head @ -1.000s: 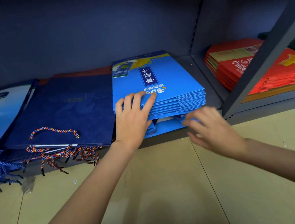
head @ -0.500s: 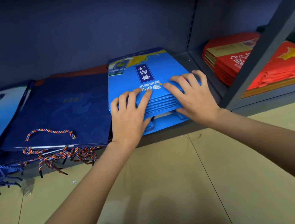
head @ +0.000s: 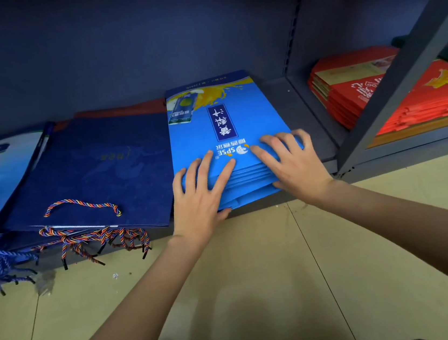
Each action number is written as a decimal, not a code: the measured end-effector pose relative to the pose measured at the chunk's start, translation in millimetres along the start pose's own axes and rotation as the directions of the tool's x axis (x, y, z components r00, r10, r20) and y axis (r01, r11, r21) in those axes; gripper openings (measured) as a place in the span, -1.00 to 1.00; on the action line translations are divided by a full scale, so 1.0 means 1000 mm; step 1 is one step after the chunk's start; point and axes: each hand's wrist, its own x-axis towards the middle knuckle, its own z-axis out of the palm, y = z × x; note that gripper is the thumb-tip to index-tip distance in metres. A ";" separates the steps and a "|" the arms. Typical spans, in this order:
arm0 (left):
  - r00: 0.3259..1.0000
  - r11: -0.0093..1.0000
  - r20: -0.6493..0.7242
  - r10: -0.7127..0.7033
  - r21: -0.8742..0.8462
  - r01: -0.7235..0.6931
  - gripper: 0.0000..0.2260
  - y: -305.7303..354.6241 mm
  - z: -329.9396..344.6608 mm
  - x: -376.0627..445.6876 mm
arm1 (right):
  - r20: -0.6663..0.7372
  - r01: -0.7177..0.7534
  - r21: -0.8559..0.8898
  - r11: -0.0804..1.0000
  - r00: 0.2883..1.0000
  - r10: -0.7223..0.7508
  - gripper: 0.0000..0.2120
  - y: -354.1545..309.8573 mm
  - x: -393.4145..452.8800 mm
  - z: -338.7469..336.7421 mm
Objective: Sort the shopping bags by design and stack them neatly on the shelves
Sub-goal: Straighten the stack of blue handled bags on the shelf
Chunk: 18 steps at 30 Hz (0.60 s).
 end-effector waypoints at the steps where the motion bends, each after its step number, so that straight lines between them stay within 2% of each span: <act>1: 0.999 1.000 0.032 -0.007 0.001 0.007 0.06 0.001 0.003 -0.004 | 0.021 0.015 -0.008 1.000 1.000 -0.015 -0.09 -0.003 -0.005 0.004; 5: 0.995 0.999 0.094 -0.032 0.008 0.031 0.08 -0.002 0.010 -0.011 | 0.121 0.013 0.054 0.998 0.992 -0.019 0.04 0.003 -0.011 0.014; 7: 0.990 0.998 0.120 -0.069 -0.005 0.070 0.09 -0.005 0.008 -0.009 | 0.239 -0.074 0.126 0.989 0.970 0.042 0.07 0.007 -0.008 0.009; 9: 0.962 0.981 0.199 -0.189 -0.010 0.195 0.11 -0.004 0.003 -0.010 | 0.383 -0.247 0.207 0.947 0.911 0.154 0.07 0.010 -0.006 0.003; 12: 0.912 0.948 0.312 -0.265 -0.090 0.307 0.13 -0.002 -0.004 -0.005 | 0.618 -0.508 0.387 0.770 0.762 0.192 0.05 0.014 -0.003 -0.001; 14: 0.854 0.934 0.466 -0.230 -0.140 0.328 0.07 -0.002 -0.011 -0.002 | 0.636 -0.545 0.436 0.716 0.750 0.183 0.08 0.016 0.001 -0.002; 18: 0.818 0.899 0.530 -0.225 -0.210 0.384 -0.03 0.002 -0.023 0.002 | 0.657 -0.562 0.445 0.697 0.734 0.172 0.13 0.022 0.006 0.000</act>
